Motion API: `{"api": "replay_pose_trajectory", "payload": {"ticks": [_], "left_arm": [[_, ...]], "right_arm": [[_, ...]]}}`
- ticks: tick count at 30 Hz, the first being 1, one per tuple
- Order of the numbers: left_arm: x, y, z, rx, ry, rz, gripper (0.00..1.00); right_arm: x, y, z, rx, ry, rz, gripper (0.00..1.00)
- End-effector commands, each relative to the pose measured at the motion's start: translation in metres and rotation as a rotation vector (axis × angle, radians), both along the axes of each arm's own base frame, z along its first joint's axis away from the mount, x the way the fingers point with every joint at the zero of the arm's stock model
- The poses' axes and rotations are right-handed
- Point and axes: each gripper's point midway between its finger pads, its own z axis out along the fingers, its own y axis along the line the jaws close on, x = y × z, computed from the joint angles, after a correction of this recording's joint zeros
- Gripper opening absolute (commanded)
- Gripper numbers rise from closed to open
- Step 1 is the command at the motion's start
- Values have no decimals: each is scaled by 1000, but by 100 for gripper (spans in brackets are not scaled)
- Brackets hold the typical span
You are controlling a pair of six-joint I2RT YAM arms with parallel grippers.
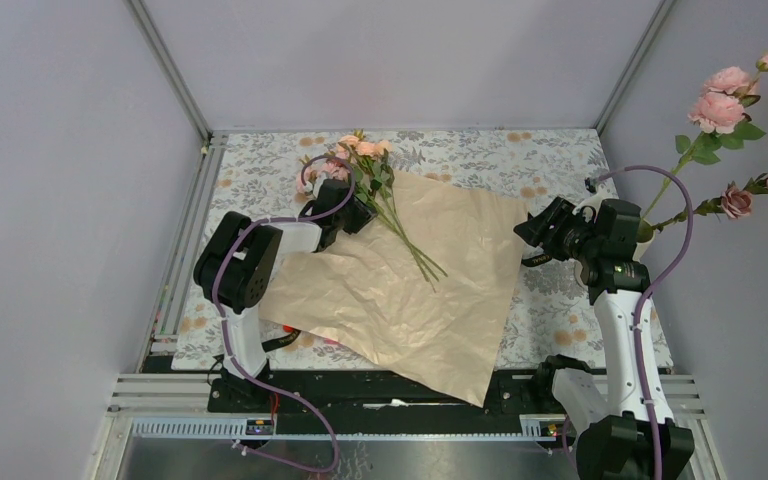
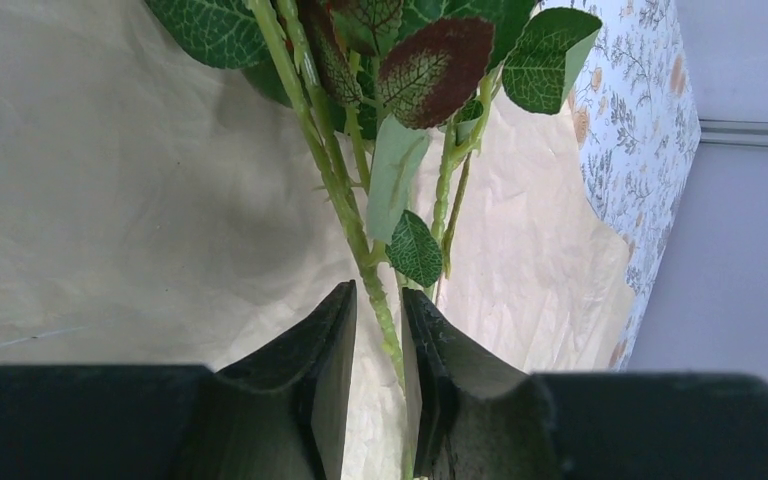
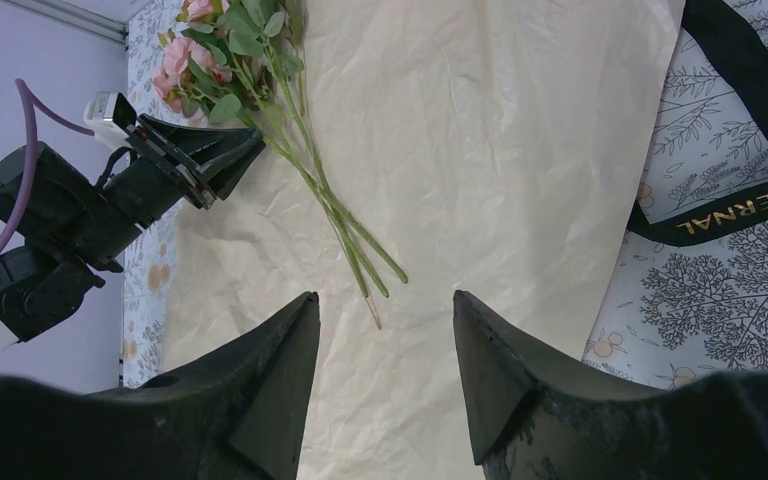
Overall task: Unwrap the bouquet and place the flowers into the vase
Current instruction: Pick up the fake flower from the wrapping paper.
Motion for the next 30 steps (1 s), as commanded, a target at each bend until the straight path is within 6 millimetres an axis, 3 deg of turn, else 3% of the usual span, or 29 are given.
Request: {"api": "replay_pose_trajectory", "payload": {"ticks": [1,11,25,28,30], "left_arm": [[8,-3,13,-20,-51,13,26],[9,-5,-5,-8,-5,9,24],[18,-9,-3,0,-1,15,26],[17,-9,-4,7,9,12,23],[18,-4,-5,26,6,36,16]], "right_arm": [[4,3,4,-11,-36,29,58],[3,4,7,-10,-41,34,58],[2,5,7,-10,-40,37,58],[1,5,7,-10,-40,38,58],[1,5,8,-11,-42,40,58]]}}
